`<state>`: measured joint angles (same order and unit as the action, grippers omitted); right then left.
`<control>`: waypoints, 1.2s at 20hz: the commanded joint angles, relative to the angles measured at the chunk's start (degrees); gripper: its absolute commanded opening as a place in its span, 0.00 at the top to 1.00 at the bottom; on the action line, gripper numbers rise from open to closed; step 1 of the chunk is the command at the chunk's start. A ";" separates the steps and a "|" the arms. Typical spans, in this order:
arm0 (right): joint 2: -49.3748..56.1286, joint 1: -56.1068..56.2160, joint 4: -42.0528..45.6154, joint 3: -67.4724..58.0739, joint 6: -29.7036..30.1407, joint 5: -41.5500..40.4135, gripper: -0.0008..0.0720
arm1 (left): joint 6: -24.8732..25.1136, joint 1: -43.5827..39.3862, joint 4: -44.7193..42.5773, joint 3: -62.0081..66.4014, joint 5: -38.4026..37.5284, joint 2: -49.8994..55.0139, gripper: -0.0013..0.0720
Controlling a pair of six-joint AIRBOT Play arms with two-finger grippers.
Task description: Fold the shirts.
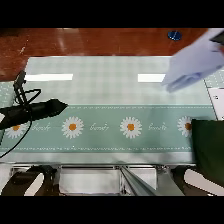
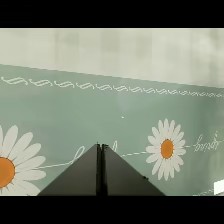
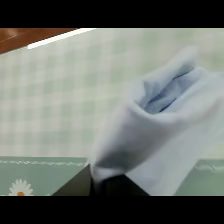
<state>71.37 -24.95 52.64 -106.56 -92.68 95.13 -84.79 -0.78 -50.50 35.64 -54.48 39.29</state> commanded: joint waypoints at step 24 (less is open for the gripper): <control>-20.79 -33.79 17.44 39.19 -0.24 -4.83 0.96 | 14.78 10.51 1.97 13.70 1.22 13.27 0.96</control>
<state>46.06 -62.98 87.22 -63.07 -96.03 98.02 -73.45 4.64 -50.22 41.71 -48.62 48.40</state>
